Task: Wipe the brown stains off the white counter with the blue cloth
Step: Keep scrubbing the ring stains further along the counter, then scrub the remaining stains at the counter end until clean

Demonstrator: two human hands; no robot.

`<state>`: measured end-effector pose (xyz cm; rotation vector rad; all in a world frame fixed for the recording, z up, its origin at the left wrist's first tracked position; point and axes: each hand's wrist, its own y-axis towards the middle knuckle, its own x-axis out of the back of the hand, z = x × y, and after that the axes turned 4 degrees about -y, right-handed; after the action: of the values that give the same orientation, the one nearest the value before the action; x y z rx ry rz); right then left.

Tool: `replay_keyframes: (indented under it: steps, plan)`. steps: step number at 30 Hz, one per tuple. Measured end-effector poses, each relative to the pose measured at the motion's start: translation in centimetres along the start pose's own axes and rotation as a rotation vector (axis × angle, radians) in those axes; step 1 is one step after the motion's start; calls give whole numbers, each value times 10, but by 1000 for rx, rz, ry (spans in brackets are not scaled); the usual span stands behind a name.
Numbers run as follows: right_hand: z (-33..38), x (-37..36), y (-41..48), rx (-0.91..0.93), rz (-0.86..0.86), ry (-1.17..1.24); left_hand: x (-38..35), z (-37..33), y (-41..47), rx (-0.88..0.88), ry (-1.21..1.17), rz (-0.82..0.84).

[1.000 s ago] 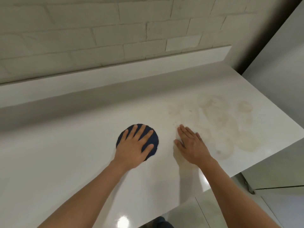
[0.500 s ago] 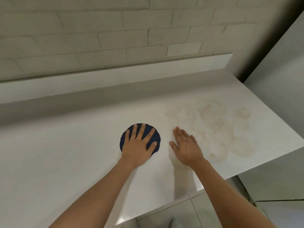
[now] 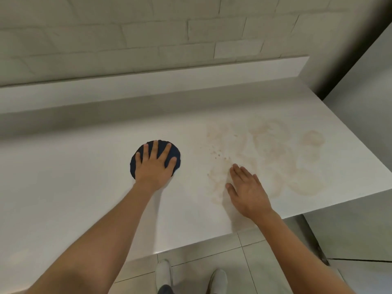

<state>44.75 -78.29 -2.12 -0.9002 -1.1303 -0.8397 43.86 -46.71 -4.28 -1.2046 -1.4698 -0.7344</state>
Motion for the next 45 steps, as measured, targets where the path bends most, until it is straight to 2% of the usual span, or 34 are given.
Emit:
replay_keyframes:
  steps: [9, 14, 16, 18, 21, 25, 27, 30, 34, 39, 43, 45]
  plan:
    - [-14, 1, 6, 74, 48, 100, -41, -75, -85, -149, 18, -2]
    - [-17, 8, -3, 11, -9, 443, -55, -115, -107, -158, 12, 40]
    - [-15, 11, -9, -98, -98, 622, -51, -126, -102, -206, 16, 89]
    - [-11, 13, -14, -173, -208, 678, -39, -125, -96, -268, -40, 142]
    - [7, 12, -21, -106, -255, 526, -16, -97, -95, -331, -175, 100]
    - [53, 3, -20, 111, -232, 316, 5, -38, -99, -233, -217, -28]
    - [75, -5, -12, 166, -154, 195, 9, -14, -97, -195, -200, -44]
    - [98, -23, -4, 111, -23, 55, 7, 9, -96, -190, -143, -45]
    - [105, -36, -5, 62, -54, -56, 1, 16, -90, -190, -106, -49]
    - [103, -45, -32, 51, -60, -55, -2, 15, -76, -186, -84, -30]
    - [74, -44, -49, 96, -57, -51, -9, 19, -73, -220, 29, -13]
    - [55, -37, -40, 53, -38, -70, -11, 19, -74, -216, 42, -16]
